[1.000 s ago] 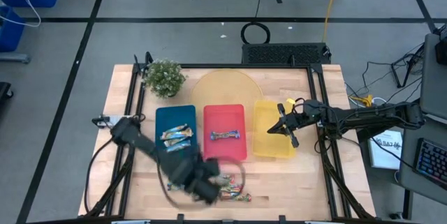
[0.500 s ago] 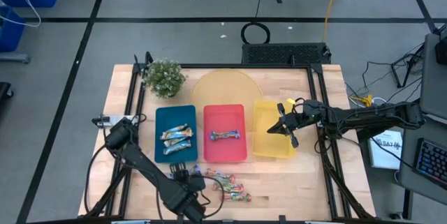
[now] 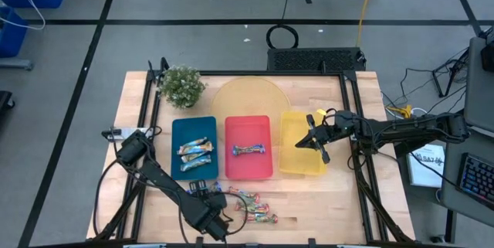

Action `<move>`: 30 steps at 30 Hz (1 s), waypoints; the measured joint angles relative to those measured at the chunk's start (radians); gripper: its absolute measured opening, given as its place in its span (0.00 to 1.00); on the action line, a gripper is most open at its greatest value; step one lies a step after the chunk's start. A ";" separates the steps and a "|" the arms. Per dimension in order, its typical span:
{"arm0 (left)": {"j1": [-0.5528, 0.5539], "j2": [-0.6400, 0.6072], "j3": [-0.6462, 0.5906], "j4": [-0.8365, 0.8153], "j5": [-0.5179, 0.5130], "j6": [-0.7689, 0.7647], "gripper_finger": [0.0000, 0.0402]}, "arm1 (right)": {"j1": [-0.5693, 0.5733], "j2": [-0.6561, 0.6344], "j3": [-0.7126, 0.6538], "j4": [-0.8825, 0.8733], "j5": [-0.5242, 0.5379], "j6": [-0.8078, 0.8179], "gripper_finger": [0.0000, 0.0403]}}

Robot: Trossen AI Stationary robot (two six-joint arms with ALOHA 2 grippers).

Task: Pick and place Granola Bars by type
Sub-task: Put the blue granola bar into the pink bin

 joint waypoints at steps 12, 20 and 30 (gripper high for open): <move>0.003 -0.009 -0.112 0.178 0.070 -0.008 0.47 | 0.000 0.000 0.000 -0.003 0.002 0.000 0.00; 0.001 -0.005 -0.089 0.185 0.095 -0.022 0.26 | 0.000 0.000 0.000 -0.004 0.002 0.000 0.00; 0.002 0.007 0.016 0.164 0.118 0.060 0.10 | 0.000 0.000 0.001 -0.005 0.002 0.007 0.00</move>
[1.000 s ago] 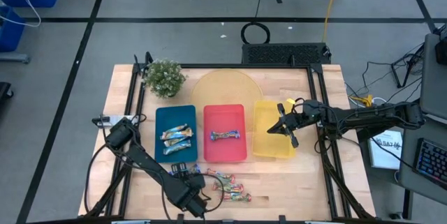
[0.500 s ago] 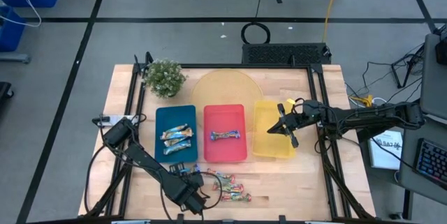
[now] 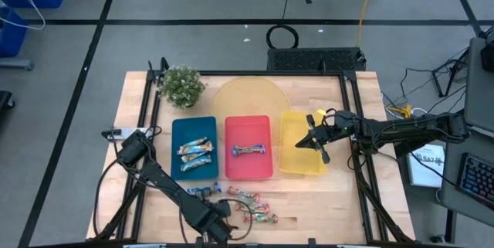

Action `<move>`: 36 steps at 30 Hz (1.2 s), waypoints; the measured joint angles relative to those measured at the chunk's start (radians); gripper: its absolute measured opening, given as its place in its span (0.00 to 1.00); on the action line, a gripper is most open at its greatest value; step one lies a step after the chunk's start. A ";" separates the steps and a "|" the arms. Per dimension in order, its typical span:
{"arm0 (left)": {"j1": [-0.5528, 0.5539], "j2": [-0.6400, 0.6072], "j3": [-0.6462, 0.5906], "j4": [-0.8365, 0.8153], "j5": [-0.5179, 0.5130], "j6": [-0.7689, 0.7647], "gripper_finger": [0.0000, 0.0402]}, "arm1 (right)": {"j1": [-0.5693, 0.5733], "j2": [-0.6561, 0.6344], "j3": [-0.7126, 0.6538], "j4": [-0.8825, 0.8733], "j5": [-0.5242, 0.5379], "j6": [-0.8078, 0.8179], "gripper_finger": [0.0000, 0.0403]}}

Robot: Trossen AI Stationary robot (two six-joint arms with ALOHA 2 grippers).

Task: Pick and place Granola Bars by type
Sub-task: Put the blue granola bar into the pink bin

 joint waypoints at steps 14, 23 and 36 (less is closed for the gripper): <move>0.174 -0.006 0.557 -0.402 -0.221 0.289 0.09 | 0.000 0.000 0.000 0.005 0.000 -0.002 0.00; 0.442 -0.006 0.553 -0.278 -0.327 0.608 0.14 | 0.000 0.000 0.000 0.005 0.000 -0.027 0.00; 0.634 -0.006 0.168 -0.020 -0.108 0.718 0.14 | 0.000 0.000 0.000 0.001 0.000 -0.058 0.00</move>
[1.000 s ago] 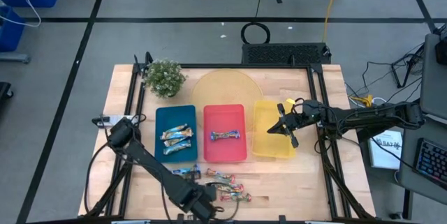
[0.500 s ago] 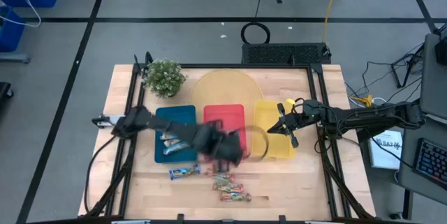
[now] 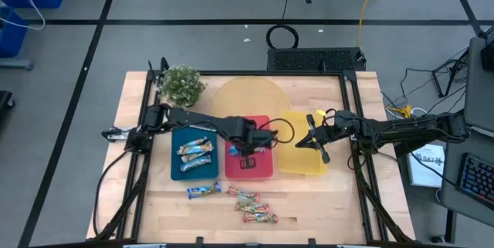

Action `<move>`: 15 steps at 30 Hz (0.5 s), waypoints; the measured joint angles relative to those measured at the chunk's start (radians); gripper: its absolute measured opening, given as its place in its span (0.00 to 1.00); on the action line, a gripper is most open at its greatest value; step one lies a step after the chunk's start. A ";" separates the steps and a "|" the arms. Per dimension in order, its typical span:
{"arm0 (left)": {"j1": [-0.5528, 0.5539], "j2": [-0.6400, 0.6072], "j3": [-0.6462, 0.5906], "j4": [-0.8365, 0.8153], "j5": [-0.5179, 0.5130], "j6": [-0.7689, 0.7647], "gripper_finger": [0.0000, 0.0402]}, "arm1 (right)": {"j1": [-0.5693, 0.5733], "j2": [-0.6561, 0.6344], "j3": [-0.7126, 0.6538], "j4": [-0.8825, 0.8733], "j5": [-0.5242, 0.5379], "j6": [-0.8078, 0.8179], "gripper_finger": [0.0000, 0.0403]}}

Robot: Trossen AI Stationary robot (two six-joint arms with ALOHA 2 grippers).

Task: Pick and place Granola Bars by type
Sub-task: Put the blue granola bar into the pink bin

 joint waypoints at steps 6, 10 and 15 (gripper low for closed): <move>-0.013 -0.001 -0.081 0.099 0.091 0.088 0.11 | 0.000 0.000 0.000 0.000 0.000 -0.002 0.00; -0.044 -0.001 -0.081 0.124 0.084 0.098 0.14 | 0.000 0.000 0.000 0.000 0.000 -0.002 0.00; -0.076 0.000 -0.034 0.119 0.050 0.087 0.33 | 0.000 0.000 0.000 0.000 0.000 0.001 0.00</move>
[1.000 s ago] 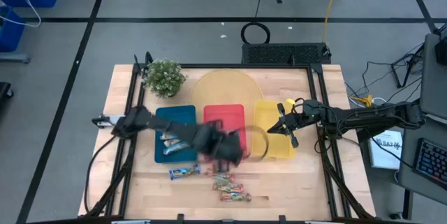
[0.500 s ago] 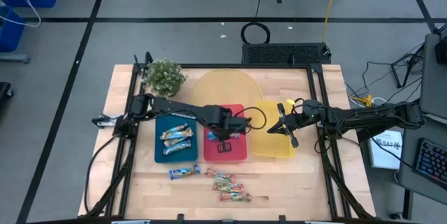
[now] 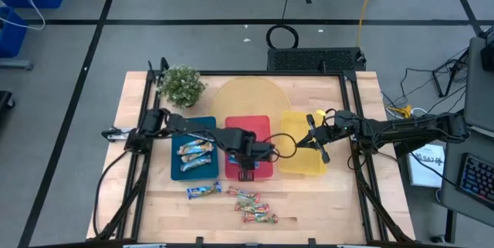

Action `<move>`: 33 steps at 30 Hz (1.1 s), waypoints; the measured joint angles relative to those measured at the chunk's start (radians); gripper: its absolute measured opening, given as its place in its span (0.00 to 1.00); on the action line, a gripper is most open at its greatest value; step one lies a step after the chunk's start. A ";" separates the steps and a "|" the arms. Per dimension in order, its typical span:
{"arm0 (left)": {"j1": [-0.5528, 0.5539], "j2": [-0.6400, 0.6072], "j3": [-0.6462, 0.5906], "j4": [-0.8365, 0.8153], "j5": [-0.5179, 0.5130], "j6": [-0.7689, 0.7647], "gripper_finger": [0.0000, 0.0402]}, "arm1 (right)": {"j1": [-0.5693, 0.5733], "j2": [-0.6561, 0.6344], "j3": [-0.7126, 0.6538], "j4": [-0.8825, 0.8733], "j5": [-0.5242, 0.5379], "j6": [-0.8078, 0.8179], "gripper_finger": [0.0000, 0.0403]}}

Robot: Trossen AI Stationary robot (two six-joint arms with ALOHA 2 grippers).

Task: Pick and place Granola Bars by type
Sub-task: Put the blue granola bar into the pink bin

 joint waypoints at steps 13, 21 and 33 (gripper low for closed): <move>-0.138 -0.001 0.318 -0.555 -0.030 -0.246 0.57 | 0.000 0.000 0.000 0.000 0.000 -0.010 0.00; -0.382 -0.001 0.275 -0.588 -0.003 -0.481 0.57 | 0.000 0.000 0.000 0.003 0.000 -0.015 0.00; -0.564 0.001 0.105 -0.414 -0.188 -0.751 0.43 | 0.000 0.000 0.000 0.031 0.000 0.030 0.00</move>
